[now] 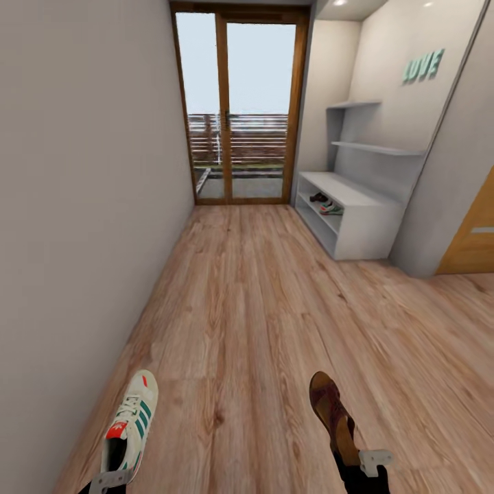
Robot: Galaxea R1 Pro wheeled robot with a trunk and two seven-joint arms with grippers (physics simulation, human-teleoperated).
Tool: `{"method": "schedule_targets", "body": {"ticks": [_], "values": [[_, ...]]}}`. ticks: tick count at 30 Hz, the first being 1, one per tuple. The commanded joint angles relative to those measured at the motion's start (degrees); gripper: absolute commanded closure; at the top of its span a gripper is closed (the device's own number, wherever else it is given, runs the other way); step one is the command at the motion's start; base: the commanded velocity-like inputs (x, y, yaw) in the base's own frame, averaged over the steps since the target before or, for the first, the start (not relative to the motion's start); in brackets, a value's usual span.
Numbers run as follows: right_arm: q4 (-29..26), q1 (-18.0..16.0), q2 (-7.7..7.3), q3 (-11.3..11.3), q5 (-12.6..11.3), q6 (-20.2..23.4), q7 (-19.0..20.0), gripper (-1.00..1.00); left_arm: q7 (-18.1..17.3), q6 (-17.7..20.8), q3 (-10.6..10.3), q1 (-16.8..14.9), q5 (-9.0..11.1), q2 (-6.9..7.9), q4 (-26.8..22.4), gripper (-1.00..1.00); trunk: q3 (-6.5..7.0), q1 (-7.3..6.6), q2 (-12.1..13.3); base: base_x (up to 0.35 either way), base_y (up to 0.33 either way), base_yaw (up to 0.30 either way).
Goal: Pick up the two gym shoes and the two sandals from the corridor floor and place them onto the hallstand (shoe rack) in the corridor, making sure they are on the rack and not on the floor. Arrange them so the two gym shoes are next to each other and the two sandals are next to each other.
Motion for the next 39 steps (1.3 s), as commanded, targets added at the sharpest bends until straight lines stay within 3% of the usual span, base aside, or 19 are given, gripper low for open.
{"method": "schedule_targets", "body": {"ticks": [1, 39], "values": [[0.02, -0.03, 0.00, -0.52, 0.26, -0.17, 0.39, 1.00, -0.31, -0.21, 0.50, -0.07, -0.47, -0.03, 0.04, 1.00, -0.05, 0.02, -0.02, 0.337, 0.000, 0.239], [0.10, -0.03, -0.17, -0.55, 0.28, -0.11, 0.46, 1.00, -0.31, -0.21, 0.50, -0.07, -0.47, -0.06, 0.04, 1.00, -0.05, 0.02, -0.02, 0.337, 0.000, 0.017]]}}
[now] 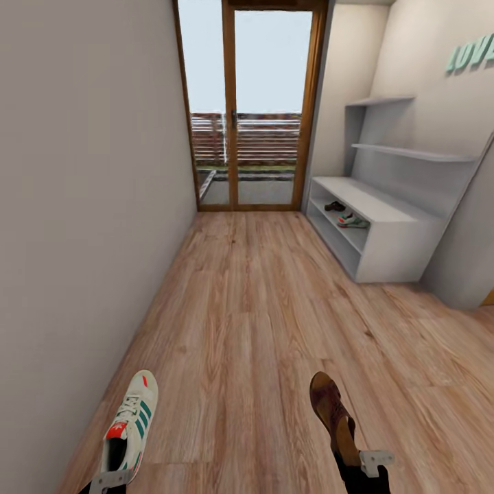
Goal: Pick up the two gym shoes and the two sandals from the corridor floor and place them onto the hallstand (shoe rack) in the corridor, making sure they are on the rack and not on the floor. Arrange them so the two gym shoes are next to each other and the two sandals are next to each other.
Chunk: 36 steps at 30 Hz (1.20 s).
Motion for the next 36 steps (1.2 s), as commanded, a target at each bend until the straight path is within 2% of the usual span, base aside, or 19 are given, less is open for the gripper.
{"method": "schedule_targets", "body": {"ticks": [1, 36], "values": [[0.05, -0.04, 0.00, -0.53, 0.28, -0.16, 0.40, 1.00, -0.31, -0.21, 0.50, -0.05, -0.47, -0.04, 0.03, 1.00, -0.05, 0.02, -0.02, 0.337, 0.000, 0.000], [0.12, -0.04, 0.00, -0.47, 0.36, -0.14, 0.40, 1.00, -0.31, -0.21, 0.50, -0.05, -0.47, 0.00, 0.03, 1.00, -0.05, 0.02, -0.02, 0.337, 0.000, 0.000]]}}
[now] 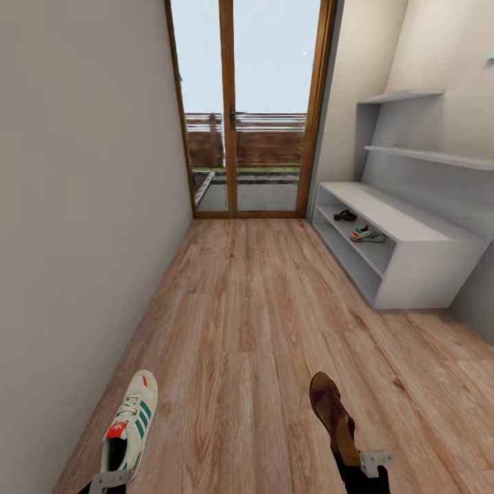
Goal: Pick up the two gym shoes and the two sandals from the corridor floor and place them onto the hallstand (shoe rack) in the corridor, making sure they are on the rack and not on the floor. Arrange them so the two gym shoes are next to each other and the two sandals are next to each other.
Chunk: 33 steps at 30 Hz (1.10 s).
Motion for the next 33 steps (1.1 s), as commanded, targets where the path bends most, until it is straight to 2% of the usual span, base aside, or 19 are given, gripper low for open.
{"method": "schedule_targets", "body": {"ticks": [1, 33], "values": [[0.03, -0.04, 0.00, -0.54, 0.24, -0.16, 0.40, 1.00, -0.31, -0.21, 0.50, -0.05, -0.47, -0.03, 0.03, 1.00, -0.05, 0.02, -0.02, 0.337, 0.000, 0.000], [0.03, -0.04, -0.09, -0.54, 0.24, -0.16, 0.40, 1.00, -0.31, -0.21, 0.50, -0.05, -0.47, -0.03, 0.03, 1.00, -0.05, 0.02, -0.02, 0.338, 0.000, 0.000]]}}
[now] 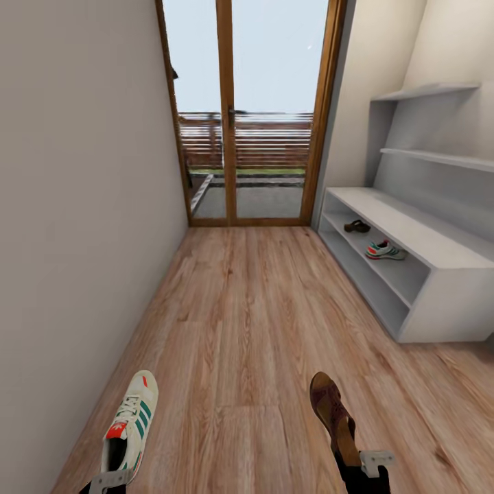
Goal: Pick up the two gym shoes and the two sandals from the corridor floor and place them onto the hallstand (shoe rack) in the corridor, making sure they are on the rack and not on the floor. Arrange them so the two gym shoes are next to each other and the two sandals are next to each other.
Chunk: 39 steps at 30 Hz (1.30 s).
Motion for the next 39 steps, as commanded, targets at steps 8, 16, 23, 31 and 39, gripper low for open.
{"method": "schedule_targets", "body": {"ticks": [8, 16, 23, 31, 39], "values": [[0.03, -0.04, 0.00, -0.54, 0.25, -0.16, 0.40, 1.00, -0.31, -0.21, 0.50, -0.05, -0.47, -0.03, 0.03, 1.00, -0.05, 0.02, -0.02, 0.338, 0.000, 0.000], [0.00, -0.04, 0.00, -0.54, 0.24, -0.16, 0.40, 1.00, -0.31, -0.21, 0.50, -0.05, -0.47, -0.03, 0.03, 1.00, -0.05, 0.02, -0.02, 0.338, 0.000, 0.000], [0.03, -0.04, 0.00, -0.54, 0.24, -0.16, 0.40, 1.00, -0.31, -0.21, 0.50, -0.05, -0.47, -0.03, 0.03, 1.00, -0.05, 0.02, -0.02, 0.337, 0.000, 0.000], [0.03, -0.04, 0.00, -0.56, 0.24, -0.16, 0.40, 1.00, -0.31, -0.21, 0.48, -0.05, -0.47, -0.03, 0.03, 1.00, -0.05, 0.02, -0.02, 0.337, 0.000, 0.000], [0.03, -0.04, 0.00, -0.54, 0.25, -0.16, 0.40, 1.00, -0.31, -0.21, 0.50, -0.05, -0.47, -0.03, 0.03, 1.00, -0.05, 0.02, -0.02, 0.337, 0.000, 0.000]]}}
